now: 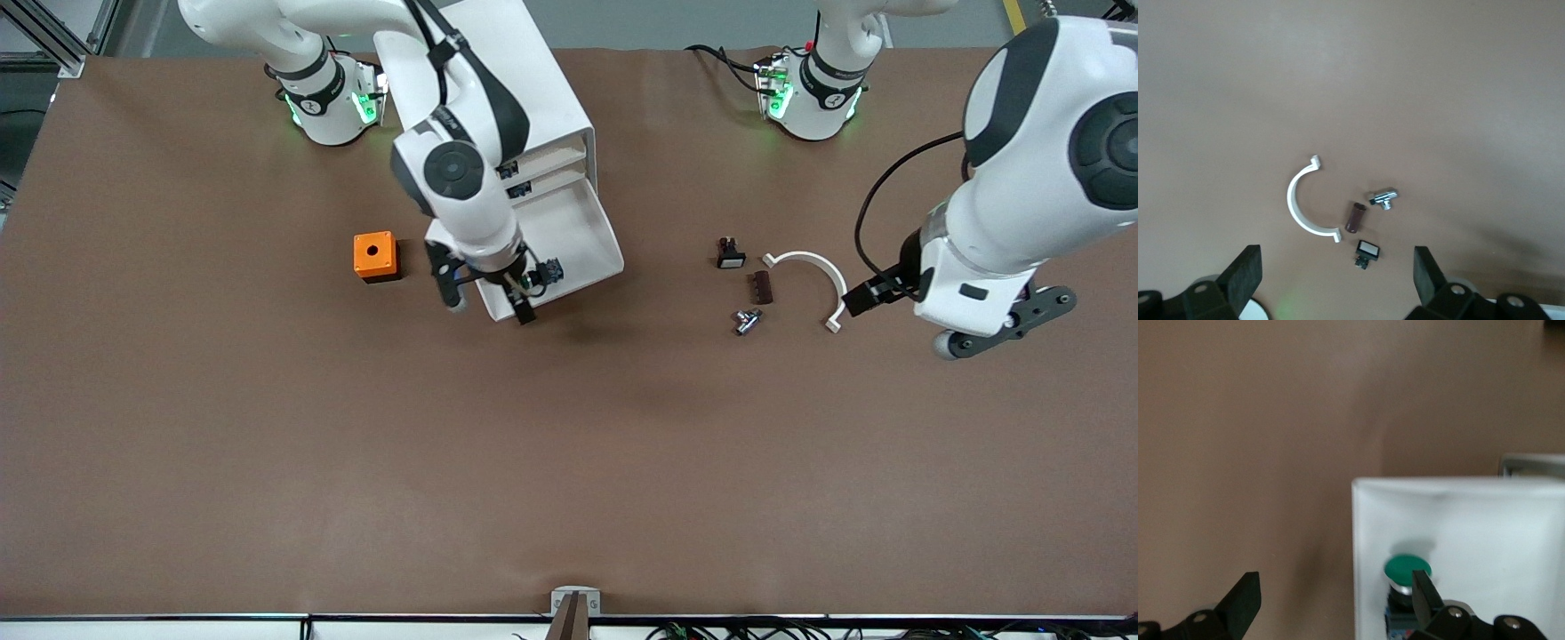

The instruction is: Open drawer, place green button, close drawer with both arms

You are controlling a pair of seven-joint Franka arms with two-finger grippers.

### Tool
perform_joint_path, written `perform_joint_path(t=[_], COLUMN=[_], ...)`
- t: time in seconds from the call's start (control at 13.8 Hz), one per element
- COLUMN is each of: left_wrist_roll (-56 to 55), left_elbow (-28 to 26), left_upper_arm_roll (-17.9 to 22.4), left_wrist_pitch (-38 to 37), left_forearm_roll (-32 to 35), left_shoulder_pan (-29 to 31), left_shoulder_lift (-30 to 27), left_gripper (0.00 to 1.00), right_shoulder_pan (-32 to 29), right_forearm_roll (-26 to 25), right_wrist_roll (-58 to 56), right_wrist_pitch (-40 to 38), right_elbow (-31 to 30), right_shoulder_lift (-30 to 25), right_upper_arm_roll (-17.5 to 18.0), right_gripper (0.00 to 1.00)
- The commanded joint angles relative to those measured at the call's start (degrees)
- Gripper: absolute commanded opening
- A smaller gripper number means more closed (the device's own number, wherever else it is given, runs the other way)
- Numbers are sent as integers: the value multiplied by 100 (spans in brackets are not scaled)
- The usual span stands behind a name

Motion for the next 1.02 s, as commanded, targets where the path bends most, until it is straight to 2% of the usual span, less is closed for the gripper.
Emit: perform_joint_path(t=[0.0,0.15,0.29,0.44,0.65,0.95], left_wrist_roll=[91,91,12,4,91,-4], left_elbow=[-92,-92,-92,-101,-110,-110], left_upper_arm_roll=[-280,-517,-737,-764,-756,-729], left_wrist_pitch=[353,713,1117,1460,1996,2787], left_forearm_roll=[50,33,-46,-37,182,183], left_shoulder_pan=[-27,-53,-115,-343,-686,-1177], left_shoulder_lift=[298,641,913,1238,1722,2267], left_gripper=[100,100,100,100,100,100], right_shoulder_pan=[-569,-876,-1359,-1869,-2318,-2784], right_forearm_roll=[-99,-108,-82,-90,-291,-459], right_wrist_roll=[-1366,-2501,-3328,-4259,-5973,-7433], right_wrist_pitch=[-714,-916,-1459,-1970,-2094,-2568], right_elbow=[612,806,1192,1325,1290,1273], right_shoulder_lift=[-87,-149,-167,-280,-596,-1097], right_upper_arm_roll=[22,-21,-74,-74,-136,-136], right_gripper=[100,100,100,100,100,100])
